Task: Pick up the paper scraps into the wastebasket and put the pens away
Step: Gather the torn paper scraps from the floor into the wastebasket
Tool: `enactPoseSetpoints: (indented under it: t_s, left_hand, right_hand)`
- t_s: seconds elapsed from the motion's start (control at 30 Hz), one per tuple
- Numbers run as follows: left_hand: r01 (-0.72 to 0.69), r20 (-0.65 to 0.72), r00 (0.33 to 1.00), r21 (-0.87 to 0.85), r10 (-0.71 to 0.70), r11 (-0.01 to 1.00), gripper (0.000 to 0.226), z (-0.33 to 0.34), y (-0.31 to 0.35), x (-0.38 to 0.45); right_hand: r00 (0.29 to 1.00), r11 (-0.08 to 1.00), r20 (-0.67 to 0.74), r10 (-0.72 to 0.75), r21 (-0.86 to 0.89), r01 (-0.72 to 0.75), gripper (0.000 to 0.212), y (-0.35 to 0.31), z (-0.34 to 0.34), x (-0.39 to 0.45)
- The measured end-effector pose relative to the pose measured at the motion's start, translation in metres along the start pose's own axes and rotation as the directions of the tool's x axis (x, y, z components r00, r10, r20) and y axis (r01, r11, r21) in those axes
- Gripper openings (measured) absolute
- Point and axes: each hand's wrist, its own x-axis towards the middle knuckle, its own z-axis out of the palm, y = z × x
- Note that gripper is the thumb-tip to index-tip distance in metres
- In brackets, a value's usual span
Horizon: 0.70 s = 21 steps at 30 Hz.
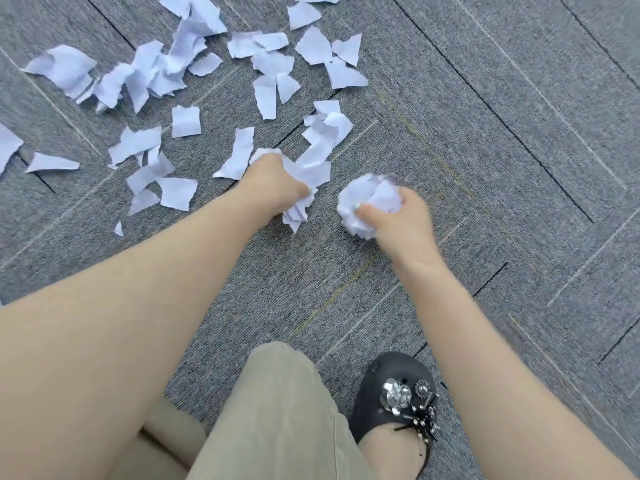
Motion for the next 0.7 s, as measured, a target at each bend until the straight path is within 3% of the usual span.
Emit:
enactPoseSetpoints:
  t_s: [0.07,0.13,0.27,0.33,0.43,0.57,0.63,0.7]
  left_hand:
    - [-0.005,-0.006,1.000,-0.016,0.004,1.000,0.031,0.000,-0.001,-0.001]
    - [-0.002,-0.012,1.000,-0.022,0.002,1.000,0.032,-0.001,-0.001,-0.002]
    - [-0.019,-0.032,0.999,-0.043,0.017,0.999,0.036,-0.014,-0.003,-0.006]
    - [-0.023,-0.040,0.999,-0.037,0.021,0.999,0.031,-0.024,-0.004,-0.009]
    - [-0.043,-0.033,0.999,-0.069,0.040,0.997,0.007,-0.043,-0.004,-0.015]
    - [-0.100,-0.004,0.995,-0.200,0.101,0.975,0.012,-0.069,-0.004,-0.026]
    - [-0.121,-0.001,0.992,-0.286,0.126,0.951,0.006,-0.086,-0.003,-0.038]
    - [-0.123,0.002,0.991,-0.375,0.134,0.919,0.013,-0.110,-0.001,-0.055]
  right_hand:
    - [0.995,0.961,-0.013,-0.100,-0.259,0.094,0.041,0.006,0.014,-0.007]
    - [0.984,0.927,-0.051,-0.171,-0.346,0.143,0.042,0.010,0.019,-0.007]
    - [0.962,0.869,-0.020,-0.273,-0.435,0.238,0.009,0.014,0.021,-0.010]
    - [0.954,0.846,-0.009,-0.301,-0.465,0.262,0.023,0.016,0.024,-0.015]
    - [0.953,0.848,-0.041,-0.300,-0.469,0.246,0.023,0.018,0.028,-0.016]
    - [0.924,0.787,-0.049,-0.378,-0.542,0.293,0.023,0.021,0.031,-0.021]
    - [0.944,0.806,-0.051,-0.326,-0.537,0.250,0.025,0.013,0.032,-0.024]
    - [0.972,0.854,-0.012,-0.236,-0.481,0.201,0.012,-0.010,0.034,-0.028]
